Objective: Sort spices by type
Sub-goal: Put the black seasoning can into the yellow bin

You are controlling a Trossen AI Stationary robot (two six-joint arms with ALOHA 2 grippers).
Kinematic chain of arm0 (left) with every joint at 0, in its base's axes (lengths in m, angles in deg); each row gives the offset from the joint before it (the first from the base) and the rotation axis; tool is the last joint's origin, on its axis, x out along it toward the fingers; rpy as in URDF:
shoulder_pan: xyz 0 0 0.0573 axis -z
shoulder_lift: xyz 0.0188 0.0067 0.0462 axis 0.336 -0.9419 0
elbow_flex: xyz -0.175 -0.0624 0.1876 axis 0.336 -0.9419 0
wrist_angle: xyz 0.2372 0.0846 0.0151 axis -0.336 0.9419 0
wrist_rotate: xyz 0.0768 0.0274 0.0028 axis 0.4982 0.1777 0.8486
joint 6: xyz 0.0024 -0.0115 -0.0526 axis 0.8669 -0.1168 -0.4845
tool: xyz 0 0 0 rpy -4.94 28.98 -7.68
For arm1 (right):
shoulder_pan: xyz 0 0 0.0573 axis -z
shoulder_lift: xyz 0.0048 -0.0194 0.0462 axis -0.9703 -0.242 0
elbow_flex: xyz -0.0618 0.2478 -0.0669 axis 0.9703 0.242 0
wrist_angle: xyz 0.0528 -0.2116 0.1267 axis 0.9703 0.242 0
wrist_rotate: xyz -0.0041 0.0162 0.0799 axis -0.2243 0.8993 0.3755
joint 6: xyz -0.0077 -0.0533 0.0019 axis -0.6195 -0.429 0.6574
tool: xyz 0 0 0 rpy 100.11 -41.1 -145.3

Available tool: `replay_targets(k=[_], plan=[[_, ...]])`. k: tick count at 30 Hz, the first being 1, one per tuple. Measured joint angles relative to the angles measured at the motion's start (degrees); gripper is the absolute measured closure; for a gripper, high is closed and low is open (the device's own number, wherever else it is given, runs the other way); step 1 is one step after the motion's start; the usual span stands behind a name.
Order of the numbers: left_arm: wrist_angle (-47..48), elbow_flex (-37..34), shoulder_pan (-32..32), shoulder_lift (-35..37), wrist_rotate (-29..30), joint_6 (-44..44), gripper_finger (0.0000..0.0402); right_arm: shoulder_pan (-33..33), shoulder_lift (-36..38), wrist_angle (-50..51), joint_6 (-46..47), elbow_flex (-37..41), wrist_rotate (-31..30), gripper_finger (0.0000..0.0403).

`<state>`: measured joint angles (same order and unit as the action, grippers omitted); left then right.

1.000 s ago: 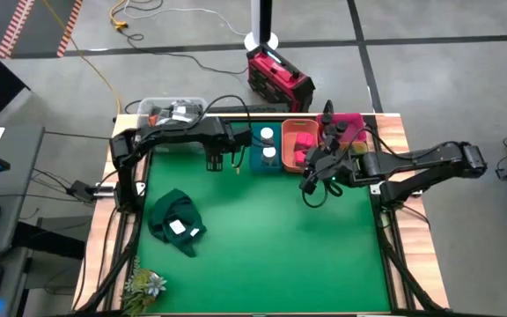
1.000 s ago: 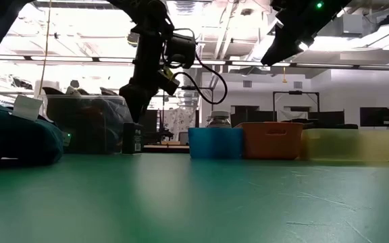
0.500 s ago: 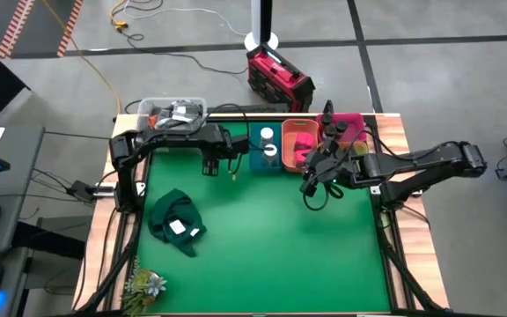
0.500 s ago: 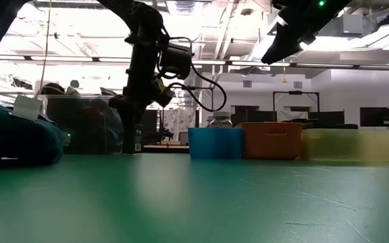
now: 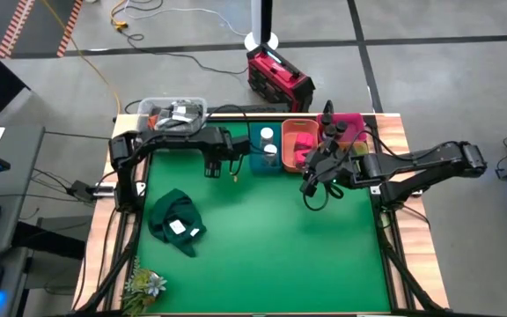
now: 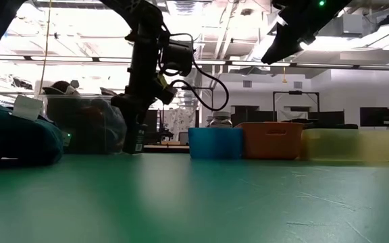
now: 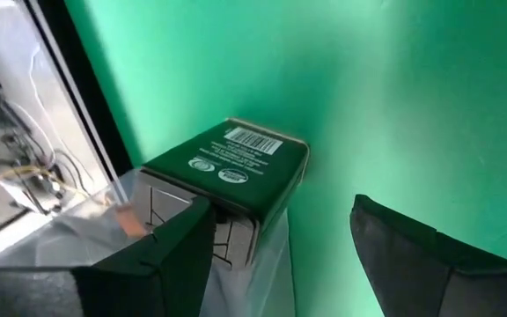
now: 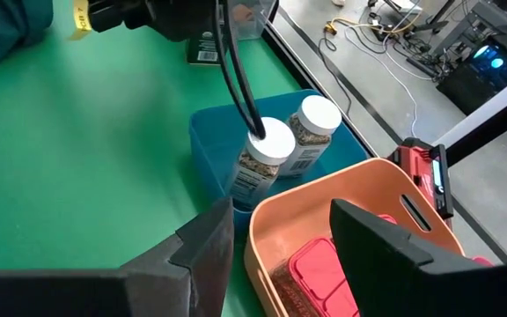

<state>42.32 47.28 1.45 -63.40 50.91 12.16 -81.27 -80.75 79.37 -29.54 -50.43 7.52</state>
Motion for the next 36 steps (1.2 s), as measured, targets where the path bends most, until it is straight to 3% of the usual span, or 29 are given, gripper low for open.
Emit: replay_targets(k=[4, 9, 20, 27, 36], plan=[[1.97, 0.16, -1.1, -0.07, 0.44, -2.51, 0.0152, 0.0, 0.0, -0.02, 0.02, 0.0, -0.01, 0.0184], [2.82, 2.38, -1.0, -0.46, 1.7, 0.32, 0.0152, 0.19, 0.0, -0.36, 0.02, 0.0, -0.01, 0.0184], [-1.99, 5.03, -4.89, -0.33, 1.99, -1.03, 0.0153, 0.0, 0.0, -0.66, 0.13, 0.0, -0.01, 0.0184], [-11.53, 5.07, -7.2, -0.33, 12.21, 4.49, 0.0153, 0.07, 0.0, -0.9, 0.11, 0.0, -0.01, 0.0184], [-19.31, 5.05, -11.17, -0.22, 14.62, 12.1, 0.0153, 0.04, 0.0, -0.87, 0.07, 0.0, -0.01, 0.0184]])
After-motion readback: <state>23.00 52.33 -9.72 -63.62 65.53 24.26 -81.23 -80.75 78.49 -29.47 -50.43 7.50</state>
